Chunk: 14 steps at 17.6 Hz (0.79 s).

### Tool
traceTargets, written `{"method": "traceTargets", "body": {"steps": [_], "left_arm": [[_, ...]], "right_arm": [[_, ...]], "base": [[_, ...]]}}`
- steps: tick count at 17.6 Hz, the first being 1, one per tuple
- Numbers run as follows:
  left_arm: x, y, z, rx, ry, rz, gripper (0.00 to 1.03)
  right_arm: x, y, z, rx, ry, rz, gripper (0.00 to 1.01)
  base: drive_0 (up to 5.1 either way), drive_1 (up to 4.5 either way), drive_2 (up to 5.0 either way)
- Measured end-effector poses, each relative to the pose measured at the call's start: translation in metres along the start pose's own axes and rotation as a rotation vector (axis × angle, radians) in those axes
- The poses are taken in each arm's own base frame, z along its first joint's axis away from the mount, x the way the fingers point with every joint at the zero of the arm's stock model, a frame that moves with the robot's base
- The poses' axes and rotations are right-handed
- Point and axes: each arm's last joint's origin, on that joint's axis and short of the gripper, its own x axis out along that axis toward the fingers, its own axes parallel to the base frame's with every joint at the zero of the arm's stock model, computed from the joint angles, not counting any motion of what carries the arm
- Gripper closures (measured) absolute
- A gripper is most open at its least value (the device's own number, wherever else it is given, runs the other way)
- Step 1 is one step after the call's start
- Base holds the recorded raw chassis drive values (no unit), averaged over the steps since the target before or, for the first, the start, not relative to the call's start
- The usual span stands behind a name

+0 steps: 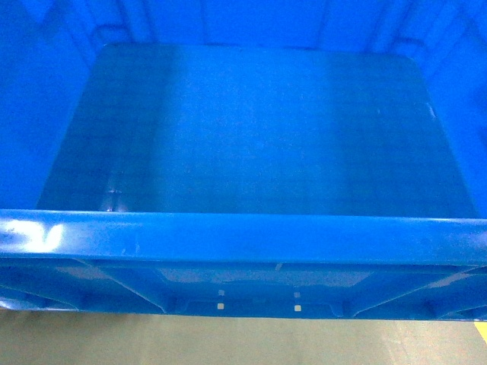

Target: Place box next to blue box on left shelf

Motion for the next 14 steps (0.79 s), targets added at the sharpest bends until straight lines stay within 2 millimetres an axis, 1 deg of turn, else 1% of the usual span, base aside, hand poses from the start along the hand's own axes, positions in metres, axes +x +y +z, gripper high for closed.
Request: {"method": "traceTargets", "body": {"steps": [6, 14], "left_arm": [[-0.0001, -0.0002, 0.0001, 0.0, -0.001, -0.002, 0.86], [-0.0001, -0.0002, -0.0001, 0.0, 0.0, -0.001, 0.86]], "right_arm": [[-0.0002, 0.0, 0.0004, 0.0, -0.003, 0.0, 0.92], [-0.0002, 0.0, 0.0003, 0.0, -0.003, 0.001, 0.93]], "base": [[-4.7, 1.54, 3.5], [-4.7, 0.91, 3.9]]}}
